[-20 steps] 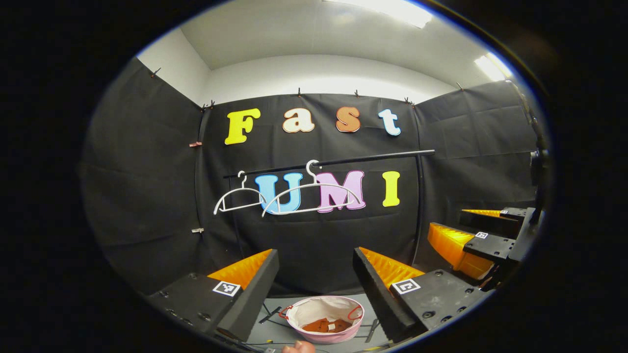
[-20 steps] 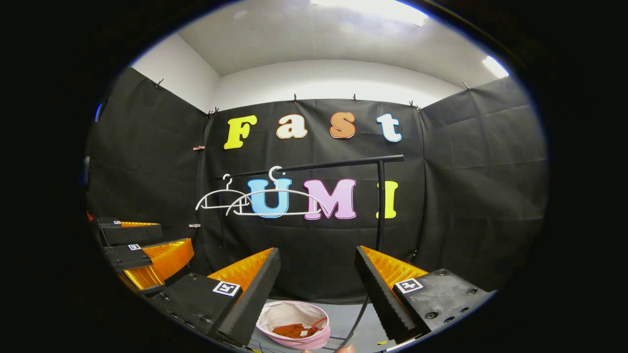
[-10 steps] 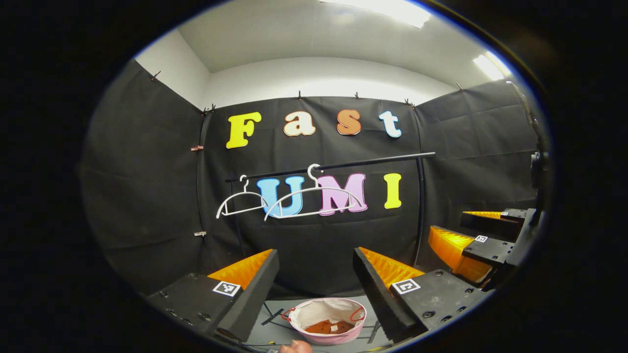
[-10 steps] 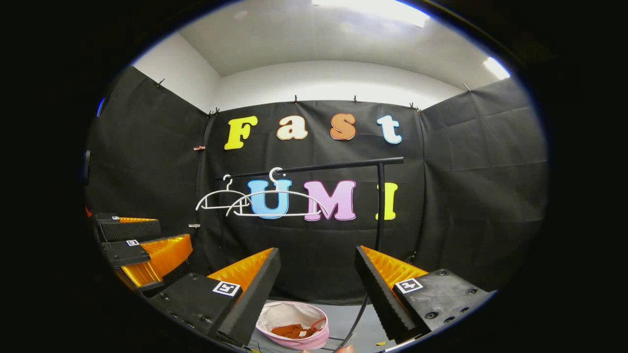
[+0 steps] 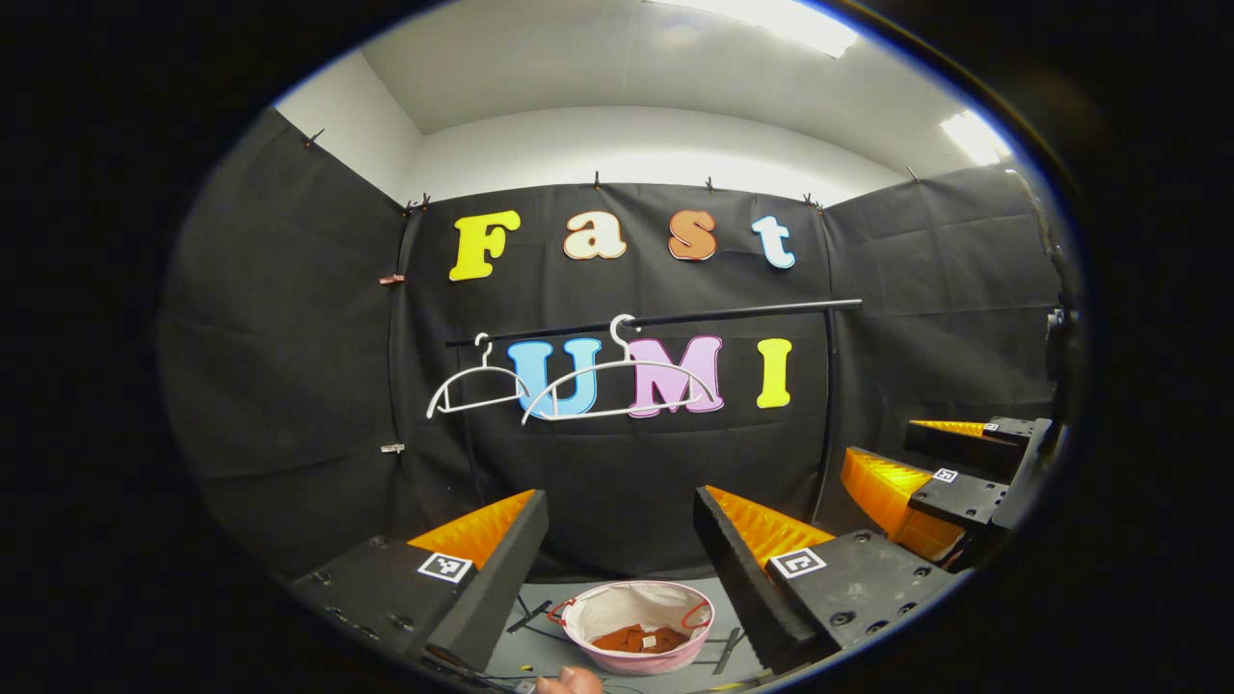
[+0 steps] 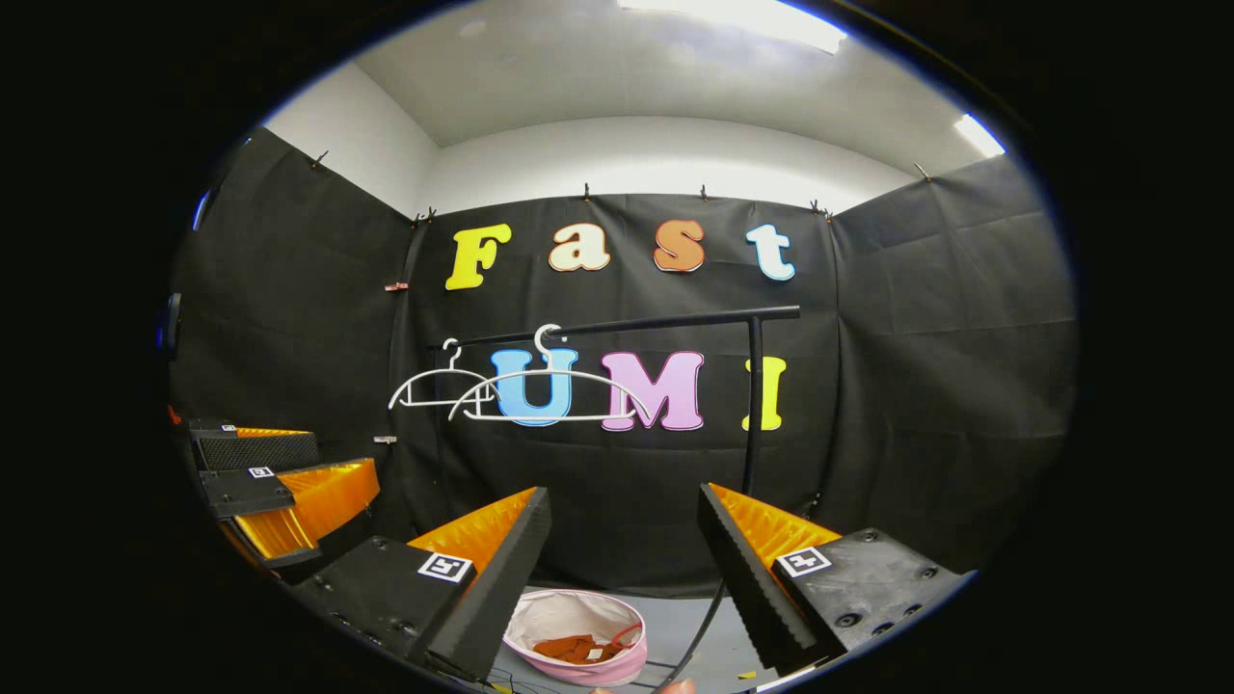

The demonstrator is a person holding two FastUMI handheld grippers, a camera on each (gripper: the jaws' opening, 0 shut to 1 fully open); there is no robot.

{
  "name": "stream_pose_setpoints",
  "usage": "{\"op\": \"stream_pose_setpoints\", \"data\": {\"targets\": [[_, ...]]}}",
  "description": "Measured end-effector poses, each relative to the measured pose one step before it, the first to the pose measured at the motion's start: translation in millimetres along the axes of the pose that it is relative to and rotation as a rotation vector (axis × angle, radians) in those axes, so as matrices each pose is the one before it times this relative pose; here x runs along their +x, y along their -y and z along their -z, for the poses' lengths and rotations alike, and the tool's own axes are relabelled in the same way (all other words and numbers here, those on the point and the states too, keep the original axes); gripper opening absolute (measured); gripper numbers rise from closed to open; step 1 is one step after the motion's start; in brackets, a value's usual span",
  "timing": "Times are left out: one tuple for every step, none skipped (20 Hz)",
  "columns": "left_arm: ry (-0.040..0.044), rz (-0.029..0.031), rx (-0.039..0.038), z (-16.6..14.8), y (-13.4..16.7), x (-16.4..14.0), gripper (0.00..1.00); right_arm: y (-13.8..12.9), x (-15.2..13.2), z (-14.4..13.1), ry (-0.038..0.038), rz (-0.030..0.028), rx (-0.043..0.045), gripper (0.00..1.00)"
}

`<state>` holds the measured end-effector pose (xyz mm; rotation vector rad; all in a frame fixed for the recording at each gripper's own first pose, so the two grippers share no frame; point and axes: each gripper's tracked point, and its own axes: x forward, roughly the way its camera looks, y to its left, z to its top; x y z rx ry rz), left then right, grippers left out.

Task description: Grasp the clothes on the hanger with both hands and then place them into the laundry hamper below.

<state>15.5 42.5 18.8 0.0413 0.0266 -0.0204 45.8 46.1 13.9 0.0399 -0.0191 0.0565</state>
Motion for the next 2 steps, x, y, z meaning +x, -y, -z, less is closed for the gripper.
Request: {"op": "stream_pose_setpoints", "data": {"targets": [[0.00103, 0.00344, 0.00325, -1.32, 1.13, -0.05, 0.96, -0.75, 1.19, 0.58, -0.00111, -0.00097, -0.00047, 0.99], [0.0012, 0.00158, 0.00244, 0.09, 0.62, 0.82, 0.96, -0.53, 0.41, 0.83, -0.00186, 0.00016, -0.00112, 0.99]]}}
